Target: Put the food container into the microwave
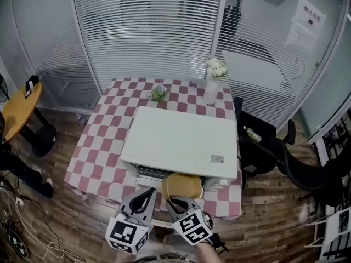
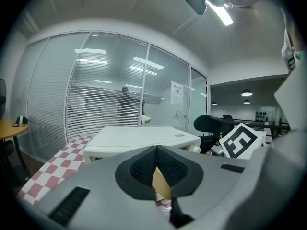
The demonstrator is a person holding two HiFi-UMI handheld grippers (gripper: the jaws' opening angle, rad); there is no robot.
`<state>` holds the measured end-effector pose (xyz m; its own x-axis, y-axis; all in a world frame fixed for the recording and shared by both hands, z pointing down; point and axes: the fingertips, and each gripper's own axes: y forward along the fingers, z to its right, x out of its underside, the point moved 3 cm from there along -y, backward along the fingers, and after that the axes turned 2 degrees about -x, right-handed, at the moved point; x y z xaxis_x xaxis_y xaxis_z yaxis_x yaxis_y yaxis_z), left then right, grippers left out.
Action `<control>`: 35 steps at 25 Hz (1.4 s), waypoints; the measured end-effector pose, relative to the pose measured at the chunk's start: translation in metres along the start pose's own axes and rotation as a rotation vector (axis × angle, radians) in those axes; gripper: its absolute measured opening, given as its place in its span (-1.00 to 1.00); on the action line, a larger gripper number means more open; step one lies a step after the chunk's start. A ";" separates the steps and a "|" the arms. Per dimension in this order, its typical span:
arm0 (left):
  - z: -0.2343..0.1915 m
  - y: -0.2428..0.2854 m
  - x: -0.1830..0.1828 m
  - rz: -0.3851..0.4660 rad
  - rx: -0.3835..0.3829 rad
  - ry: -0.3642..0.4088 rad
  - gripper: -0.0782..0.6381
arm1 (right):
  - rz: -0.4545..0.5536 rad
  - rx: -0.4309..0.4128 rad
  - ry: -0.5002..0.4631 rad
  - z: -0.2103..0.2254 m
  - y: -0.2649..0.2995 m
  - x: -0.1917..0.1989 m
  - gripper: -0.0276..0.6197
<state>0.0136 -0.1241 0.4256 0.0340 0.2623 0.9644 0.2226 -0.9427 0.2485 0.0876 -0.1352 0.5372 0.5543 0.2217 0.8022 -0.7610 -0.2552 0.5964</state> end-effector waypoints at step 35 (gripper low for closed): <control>-0.123 0.056 -0.021 -0.070 0.305 0.059 -0.75 | -0.168 0.401 -0.058 0.069 0.137 -0.039 -0.86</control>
<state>-0.0947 -0.2077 0.4307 -0.0463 0.3039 0.9516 0.5046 -0.8150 0.2849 -0.0154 -0.2437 0.5892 0.6860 0.2411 0.6865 -0.4737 -0.5680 0.6730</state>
